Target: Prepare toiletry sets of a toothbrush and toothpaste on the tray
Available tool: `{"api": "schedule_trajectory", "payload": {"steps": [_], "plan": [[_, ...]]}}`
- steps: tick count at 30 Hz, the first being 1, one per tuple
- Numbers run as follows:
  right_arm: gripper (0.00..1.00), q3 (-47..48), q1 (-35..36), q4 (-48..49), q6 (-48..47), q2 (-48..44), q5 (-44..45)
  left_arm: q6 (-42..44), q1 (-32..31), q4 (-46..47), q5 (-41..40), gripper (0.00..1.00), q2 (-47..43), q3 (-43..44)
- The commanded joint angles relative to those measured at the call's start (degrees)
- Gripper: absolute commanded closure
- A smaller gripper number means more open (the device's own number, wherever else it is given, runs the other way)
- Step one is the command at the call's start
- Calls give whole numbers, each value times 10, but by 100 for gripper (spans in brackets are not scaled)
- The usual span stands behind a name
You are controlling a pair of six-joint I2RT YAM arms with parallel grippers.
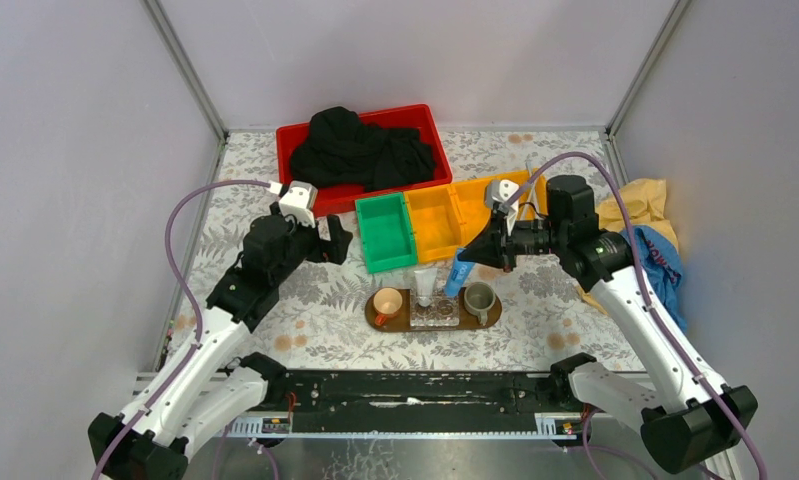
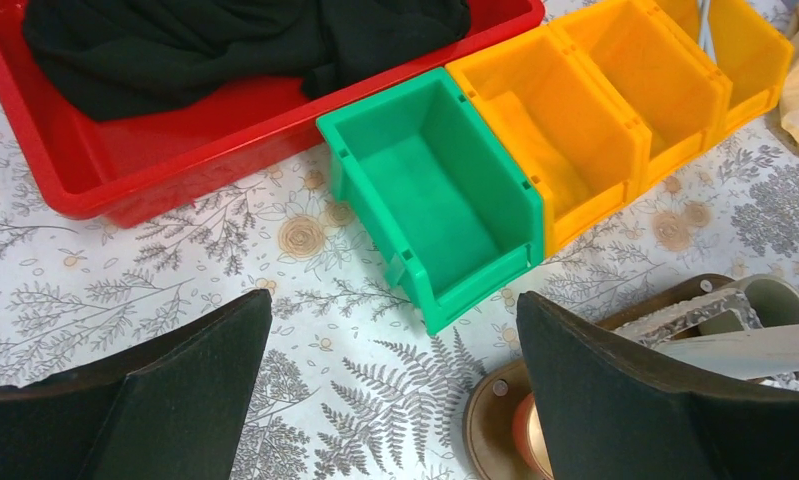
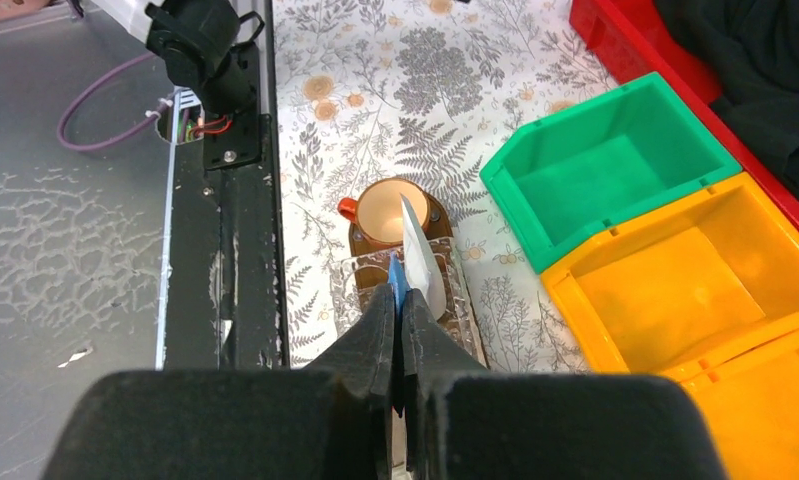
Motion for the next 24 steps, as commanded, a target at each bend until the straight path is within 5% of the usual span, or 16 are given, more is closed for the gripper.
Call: {"api": "schedule_trajectory", "payload": {"steps": [1, 24], "plan": [[100, -9, 7, 57, -17, 5, 3, 22, 2, 11, -28, 0, -4, 1], [100, -34, 61, 88, -59, 54, 61, 24, 2, 5, -28, 0, -11, 0]]}}
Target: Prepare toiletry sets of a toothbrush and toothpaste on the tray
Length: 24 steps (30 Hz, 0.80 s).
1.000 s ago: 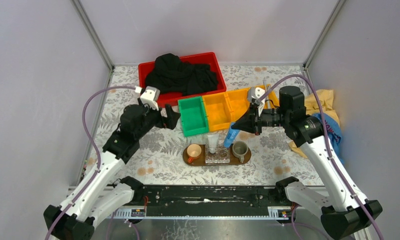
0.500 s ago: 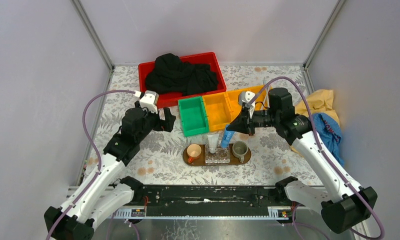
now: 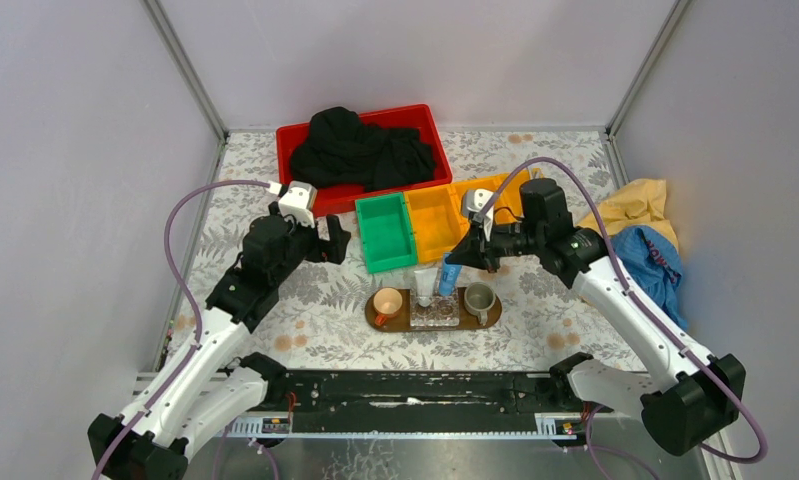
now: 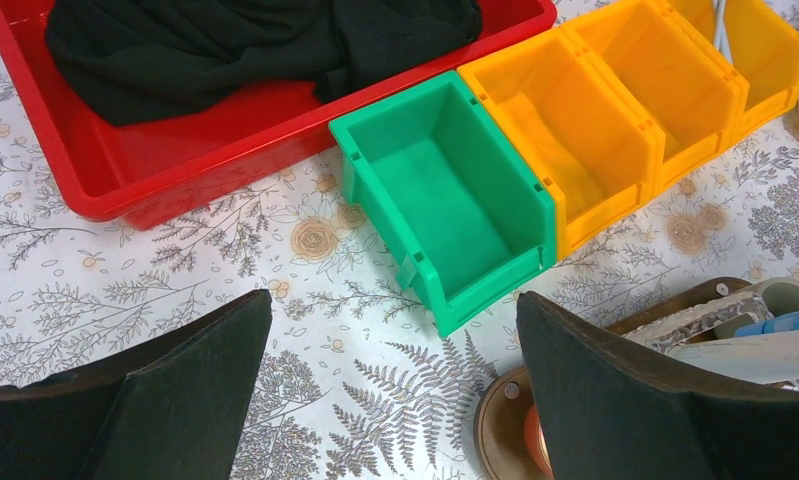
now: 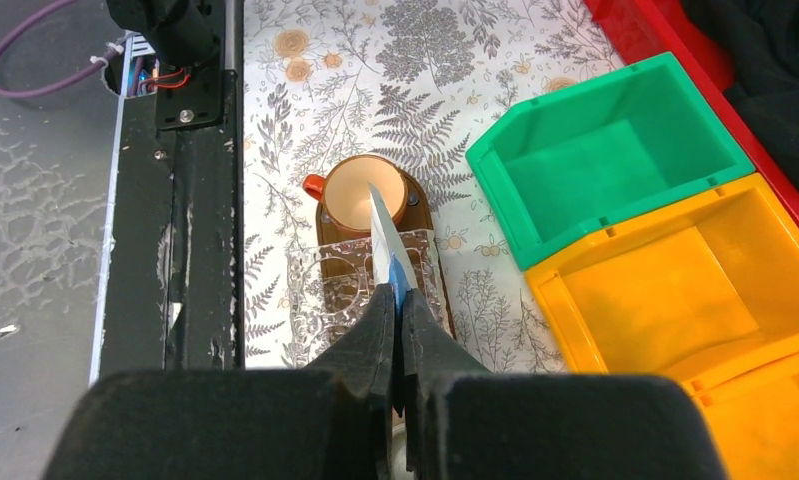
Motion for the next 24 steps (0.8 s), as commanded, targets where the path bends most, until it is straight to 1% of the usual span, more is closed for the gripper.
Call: {"api": "schedule_trajectory", "payload": {"steps": [1, 24], "plan": [[100, -3, 11, 43, -9, 4, 7, 10, 2, 6, -12, 0, -9, -1], [99, -69, 29, 103, -34, 15, 29, 11, 2, 6, -10, 0, -12, -1]]}}
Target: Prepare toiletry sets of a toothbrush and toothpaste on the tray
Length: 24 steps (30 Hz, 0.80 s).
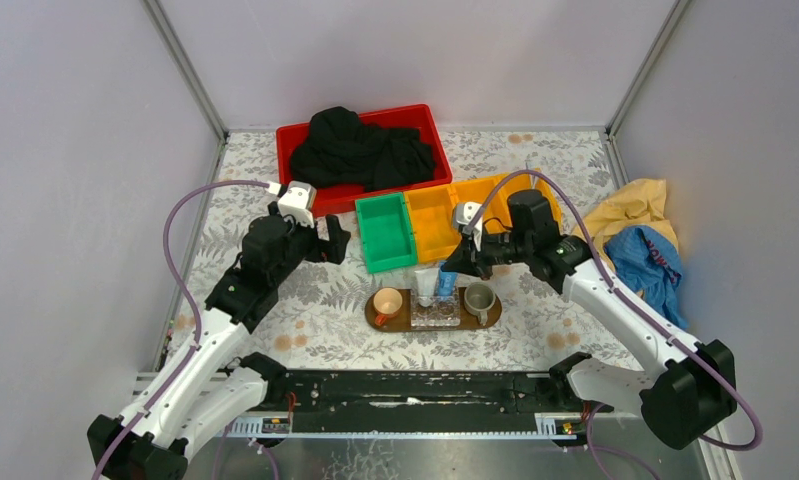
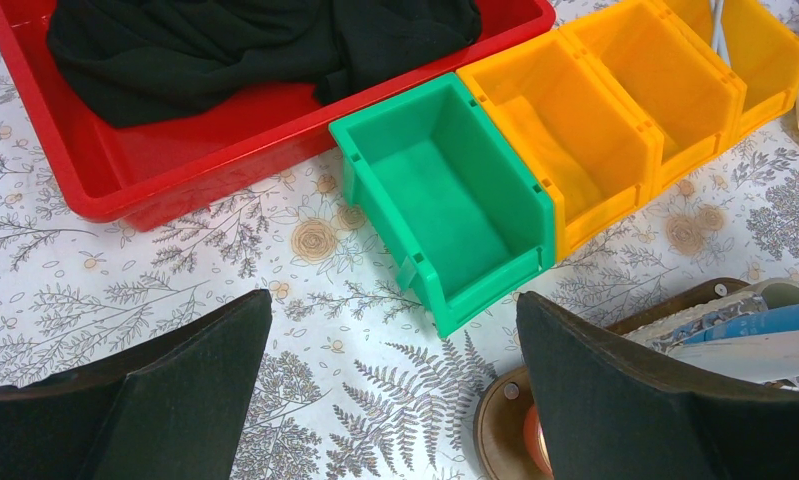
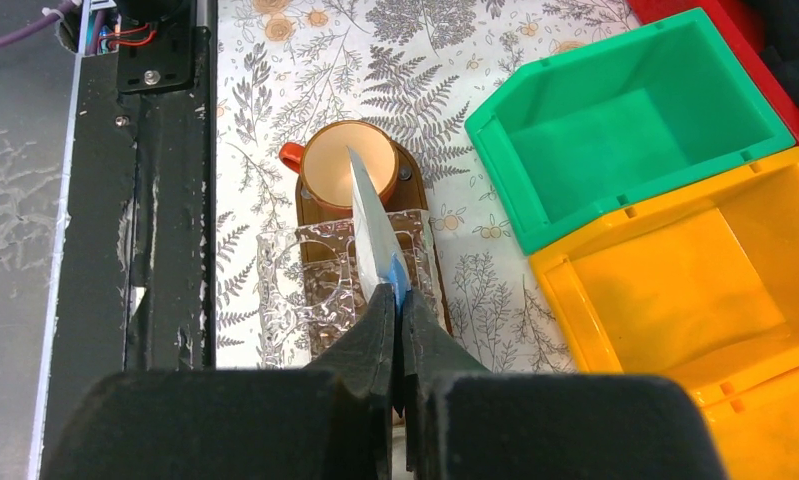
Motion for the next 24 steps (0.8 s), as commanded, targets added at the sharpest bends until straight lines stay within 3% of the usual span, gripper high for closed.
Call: {"api": "schedule_trajectory", "payload": {"steps": [1, 24], "plan": [[99, -13, 8, 47, -17, -4, -1, 11, 2, 6, -10, 0, -9, -1], [96, -38, 19, 66, -31, 14, 10, 11, 2, 6, -11, 0, -11, -1]]}}
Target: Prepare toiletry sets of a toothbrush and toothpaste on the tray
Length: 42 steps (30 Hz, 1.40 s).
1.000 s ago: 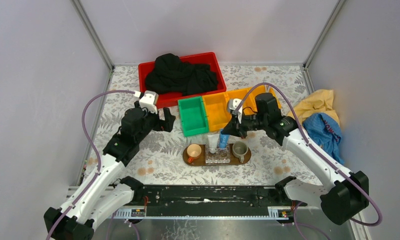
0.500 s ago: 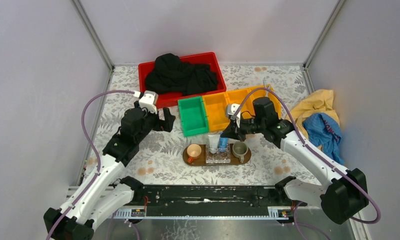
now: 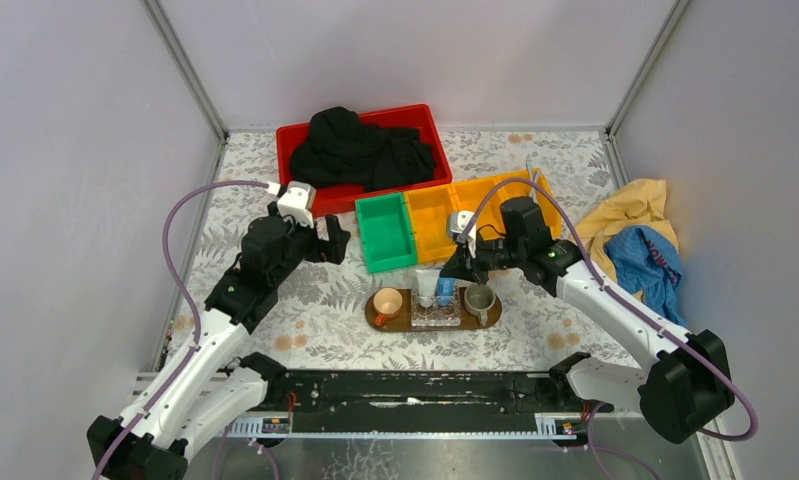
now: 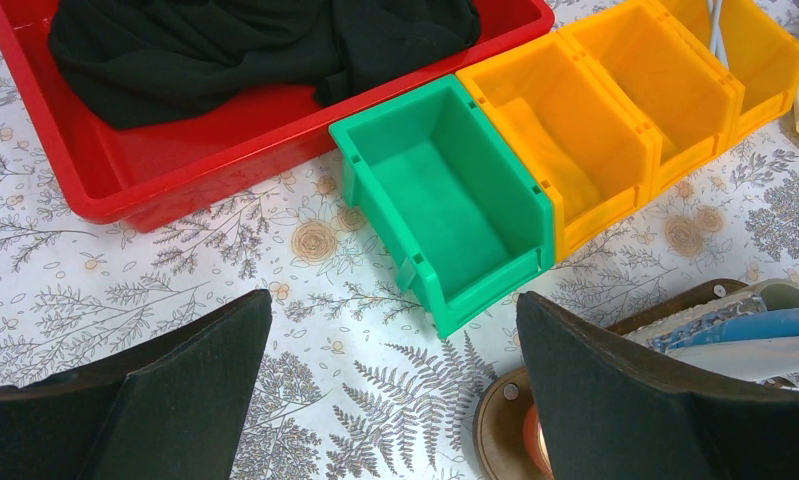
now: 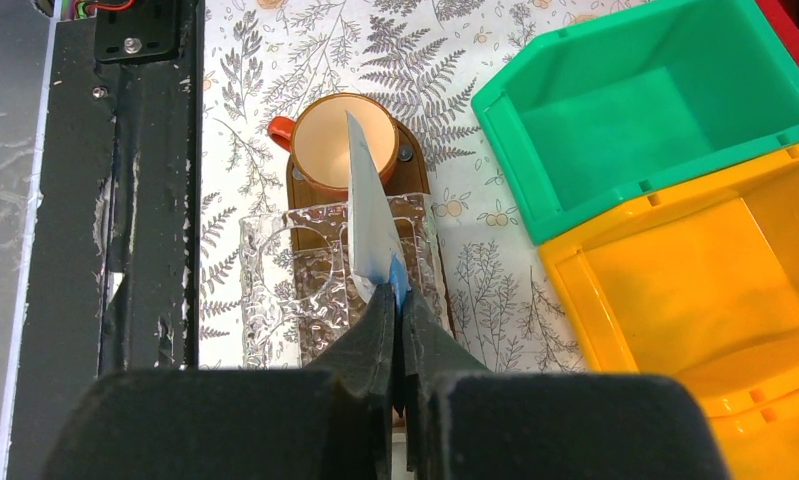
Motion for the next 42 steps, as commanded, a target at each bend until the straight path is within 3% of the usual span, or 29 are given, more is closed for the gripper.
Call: {"api": "schedule_trajectory", "payload": {"steps": [1, 11, 24, 36, 42], "plan": [[96, -2, 7, 32, -11, -3, -1, 11, 2, 6, -11, 0, -9, -1], [92, -12, 7, 35, -15, -3, 0, 11, 2, 6, -11, 0, -8, -1], [79, -17, 7, 37, -14, -3, 2, 11, 2, 6, -12, 0, -8, -2], [48, 2, 7, 10, -15, -19, 1, 11, 2, 6, -13, 0, -10, -2], [27, 25, 0, -35, -4, -50, 10, 11, 2, 6, -14, 0, -14, -2]]}}
